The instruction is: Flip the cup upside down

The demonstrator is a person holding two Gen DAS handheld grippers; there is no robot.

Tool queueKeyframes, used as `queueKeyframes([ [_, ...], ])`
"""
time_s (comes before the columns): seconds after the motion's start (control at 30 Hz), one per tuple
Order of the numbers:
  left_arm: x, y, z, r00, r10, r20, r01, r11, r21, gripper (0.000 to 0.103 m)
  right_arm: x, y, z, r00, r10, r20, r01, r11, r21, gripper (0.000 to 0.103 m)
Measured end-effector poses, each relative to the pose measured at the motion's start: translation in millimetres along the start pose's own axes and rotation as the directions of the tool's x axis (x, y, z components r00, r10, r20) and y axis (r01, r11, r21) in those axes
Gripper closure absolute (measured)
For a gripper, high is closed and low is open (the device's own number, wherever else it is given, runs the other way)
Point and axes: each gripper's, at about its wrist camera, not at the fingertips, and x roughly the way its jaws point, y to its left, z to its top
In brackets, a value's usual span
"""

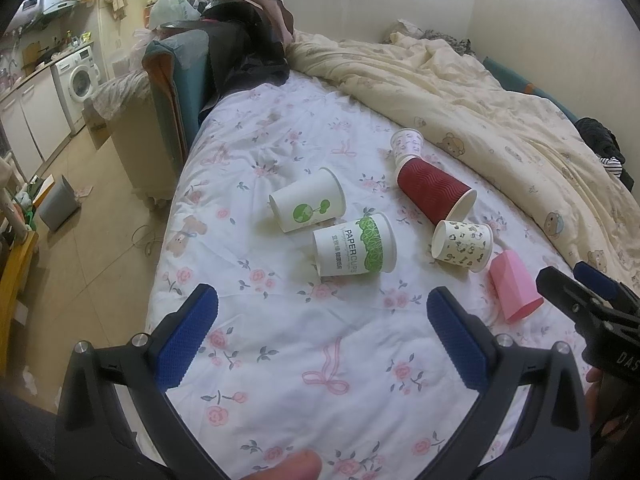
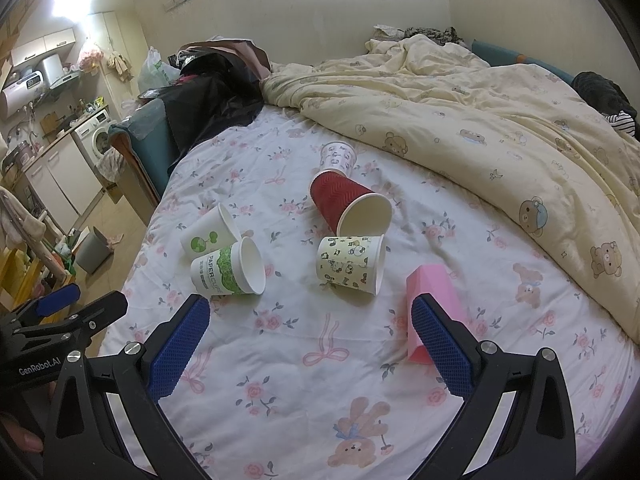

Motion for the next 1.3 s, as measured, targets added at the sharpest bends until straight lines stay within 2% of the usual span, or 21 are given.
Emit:
queueKeyframes([
  [0.6, 1, 0, 0, 1.0, -0.007, -0.003, 0.007, 1.0, 0.003, 0.0, 1, 0, -2, 1.0, 0.01, -0.003, -0.01, 1.0, 0.011, 0.0],
  [0.8, 12, -1, 23, 1.0, 0.002, -0.019, -0.002, 1.0, 0.023, 0.0, 12, -3, 20, 0.999, 0.033, -0.04, -0.033, 0.999, 0.001, 0.0],
  [0.97, 41, -4, 49, 0.998, 0.025, -0.062, -0.022, 0.999, 0.035, 0.0, 52, -23, 52, 0.98, 0.049, -0.193, -0.044, 0.999, 0.03, 0.0],
  [1.2, 86, -6, 74, 0.992, 0.042, -0.123, -0.034, 0.998, 0.061, 0.0, 119, -30, 88, 0.939, -0.004, -0.345, -0.021, 0.997, -0.069, 0.0],
  [1.3, 104, -4, 82, 0.99, 0.045, -0.137, -0.036, 0.997, 0.061, 0.0, 148, -29, 101, 0.926, -0.045, -0.376, 0.001, 0.993, -0.116, 0.0],
])
